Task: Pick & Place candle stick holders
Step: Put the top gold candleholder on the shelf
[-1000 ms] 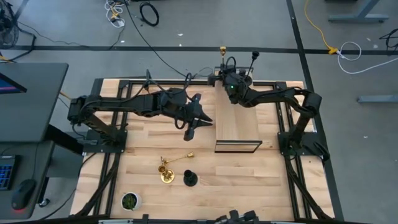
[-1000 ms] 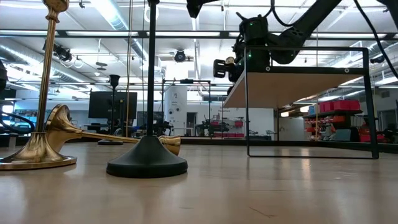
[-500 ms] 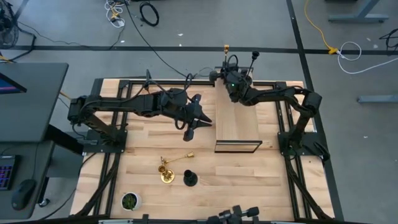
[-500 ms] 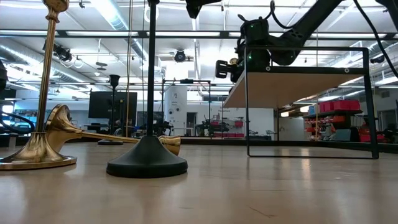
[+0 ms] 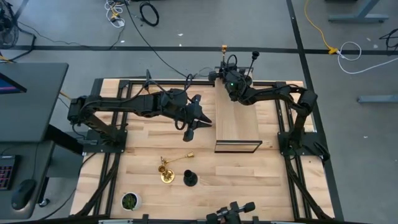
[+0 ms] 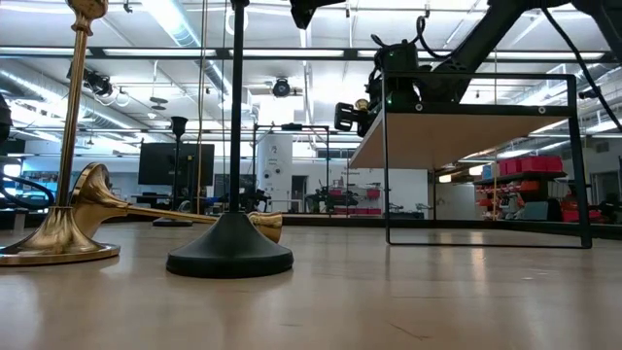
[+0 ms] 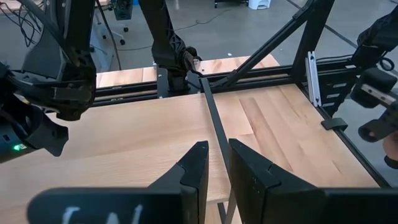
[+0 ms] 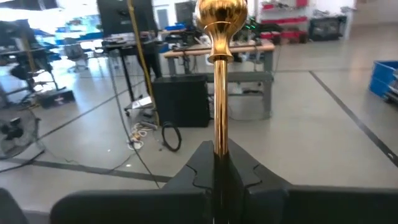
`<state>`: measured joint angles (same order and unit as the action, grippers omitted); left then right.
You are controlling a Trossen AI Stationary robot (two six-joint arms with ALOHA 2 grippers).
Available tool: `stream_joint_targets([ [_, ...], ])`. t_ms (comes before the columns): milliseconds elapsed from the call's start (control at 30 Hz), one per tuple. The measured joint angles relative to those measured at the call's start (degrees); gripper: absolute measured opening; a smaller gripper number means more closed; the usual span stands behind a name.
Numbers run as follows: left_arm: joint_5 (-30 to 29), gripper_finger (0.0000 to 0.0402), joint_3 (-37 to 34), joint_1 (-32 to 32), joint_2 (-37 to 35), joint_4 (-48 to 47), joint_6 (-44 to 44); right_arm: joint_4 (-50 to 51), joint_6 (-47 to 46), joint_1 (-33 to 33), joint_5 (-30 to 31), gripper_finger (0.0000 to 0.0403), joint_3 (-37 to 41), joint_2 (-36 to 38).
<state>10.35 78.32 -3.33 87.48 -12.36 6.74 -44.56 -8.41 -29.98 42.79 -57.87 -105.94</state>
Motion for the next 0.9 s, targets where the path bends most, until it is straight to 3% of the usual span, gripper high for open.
stream_joint_targets([
  [300, 0.0, 0.0064, 0.0, 0.0, 0.0, -0.4, 0.0, 2.4, 4.4, 0.1, -1.8, 0.0043, 0.1, 0.7],
  [900, 0.0, 0.0064, 0.0, 0.0, 0.0, -0.4, -1.5, 9.3, 4.6, 1.6, -1.7, 0.0047, 0.1, 4.3],
])
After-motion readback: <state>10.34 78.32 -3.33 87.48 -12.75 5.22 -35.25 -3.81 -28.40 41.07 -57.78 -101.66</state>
